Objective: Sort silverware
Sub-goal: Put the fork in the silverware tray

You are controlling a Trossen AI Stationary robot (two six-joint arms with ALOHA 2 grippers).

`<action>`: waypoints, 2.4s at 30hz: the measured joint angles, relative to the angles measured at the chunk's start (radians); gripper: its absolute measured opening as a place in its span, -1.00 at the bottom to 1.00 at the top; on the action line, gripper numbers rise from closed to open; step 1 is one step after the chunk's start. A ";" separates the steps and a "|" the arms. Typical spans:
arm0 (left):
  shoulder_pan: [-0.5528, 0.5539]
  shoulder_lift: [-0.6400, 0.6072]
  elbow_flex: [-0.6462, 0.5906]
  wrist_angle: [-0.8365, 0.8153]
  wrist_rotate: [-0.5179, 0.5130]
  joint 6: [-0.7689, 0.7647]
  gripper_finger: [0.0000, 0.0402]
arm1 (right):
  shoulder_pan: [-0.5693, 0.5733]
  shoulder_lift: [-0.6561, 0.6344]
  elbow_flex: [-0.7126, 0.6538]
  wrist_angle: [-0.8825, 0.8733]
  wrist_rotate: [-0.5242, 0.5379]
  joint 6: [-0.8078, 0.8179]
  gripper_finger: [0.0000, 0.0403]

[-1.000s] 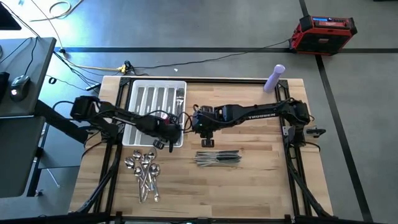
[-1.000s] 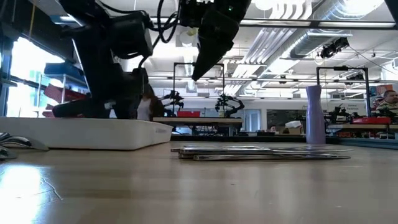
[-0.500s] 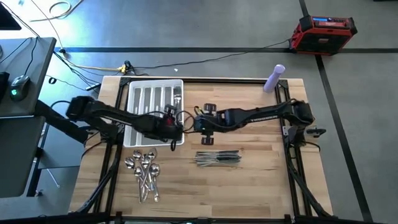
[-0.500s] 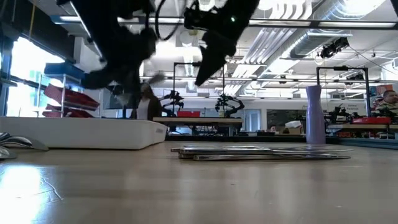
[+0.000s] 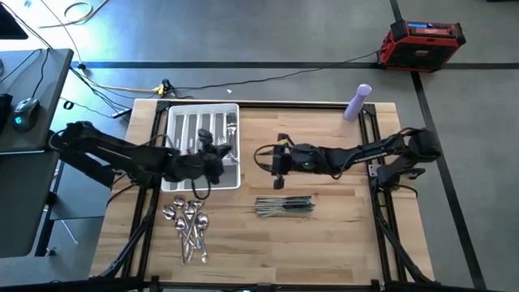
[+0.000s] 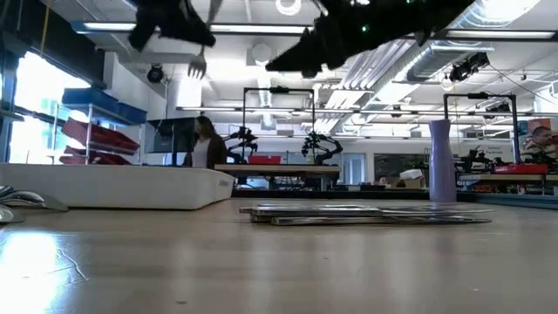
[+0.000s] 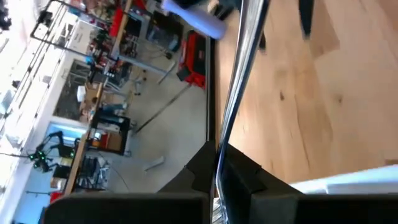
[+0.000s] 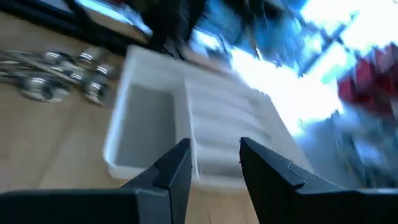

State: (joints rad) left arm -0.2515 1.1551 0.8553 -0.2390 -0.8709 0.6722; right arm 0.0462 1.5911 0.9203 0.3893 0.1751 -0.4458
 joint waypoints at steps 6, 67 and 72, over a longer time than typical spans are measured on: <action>0.002 0.064 -0.008 0.103 0.044 0.028 -1.00 | 0.059 -0.002 0.037 0.083 -0.135 -0.232 -0.40; -0.135 0.055 -0.007 -0.703 -0.340 -1.073 -0.62 | -0.112 0.528 0.473 0.088 0.101 -0.417 -1.00; -0.158 0.055 -0.007 -0.724 -0.342 -1.120 -0.62 | -0.130 0.659 0.590 0.010 0.234 -0.458 -1.00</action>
State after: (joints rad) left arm -0.4095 1.2098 0.8478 -0.9625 -1.2129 -0.4476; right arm -0.0842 2.2499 1.5107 0.3989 0.4092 -0.9034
